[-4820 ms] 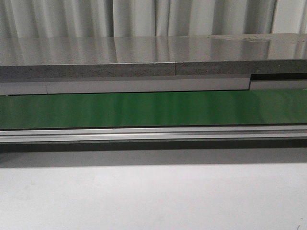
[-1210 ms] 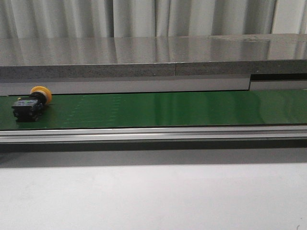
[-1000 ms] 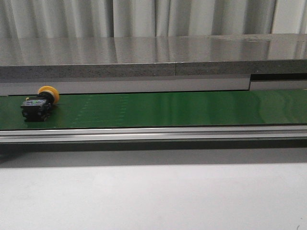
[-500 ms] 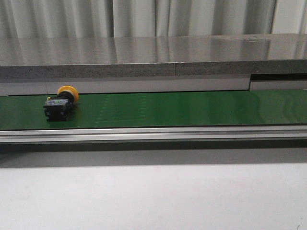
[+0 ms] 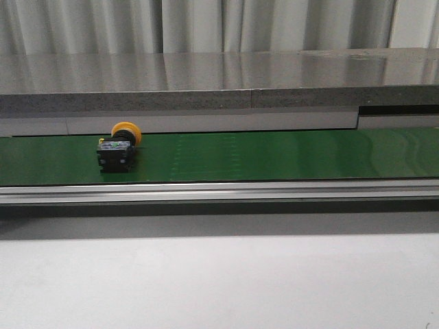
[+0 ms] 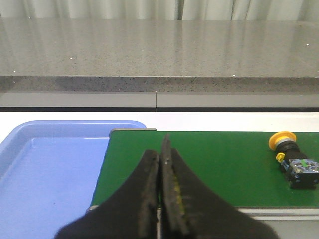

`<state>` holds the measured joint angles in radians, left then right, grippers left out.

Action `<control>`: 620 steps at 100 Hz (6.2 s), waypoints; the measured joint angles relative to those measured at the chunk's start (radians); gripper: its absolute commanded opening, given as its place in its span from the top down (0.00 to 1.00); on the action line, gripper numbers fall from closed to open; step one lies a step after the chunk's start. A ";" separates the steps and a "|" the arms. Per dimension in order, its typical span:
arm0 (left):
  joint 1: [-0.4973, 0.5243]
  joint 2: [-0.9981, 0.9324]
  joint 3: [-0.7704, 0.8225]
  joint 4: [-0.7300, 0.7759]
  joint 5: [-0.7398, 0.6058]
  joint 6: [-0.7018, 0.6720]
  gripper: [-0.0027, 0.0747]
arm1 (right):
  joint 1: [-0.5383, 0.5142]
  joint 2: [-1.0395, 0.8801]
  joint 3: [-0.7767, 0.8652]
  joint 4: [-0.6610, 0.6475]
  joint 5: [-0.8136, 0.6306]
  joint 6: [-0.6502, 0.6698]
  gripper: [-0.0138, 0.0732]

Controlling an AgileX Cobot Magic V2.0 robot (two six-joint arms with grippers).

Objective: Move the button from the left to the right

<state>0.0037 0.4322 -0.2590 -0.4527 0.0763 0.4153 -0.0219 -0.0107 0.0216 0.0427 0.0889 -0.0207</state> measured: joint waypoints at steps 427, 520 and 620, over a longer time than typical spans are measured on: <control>0.000 0.000 0.000 -0.002 0.000 0.000 0.99 | -0.286 1.614 -1.249 -0.199 0.460 -0.100 0.65; 0.000 0.000 0.000 -0.002 0.000 0.000 0.99 | -0.374 1.749 -1.011 -0.113 0.195 -0.104 0.38; 0.000 0.000 0.000 -0.002 0.000 0.000 0.99 | -0.264 1.431 -0.981 -0.015 0.160 -0.098 0.19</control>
<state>0.0037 0.4322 -0.2590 -0.4543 0.0763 0.4153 -0.2858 1.4207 -0.9589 0.0273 0.2492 -0.1191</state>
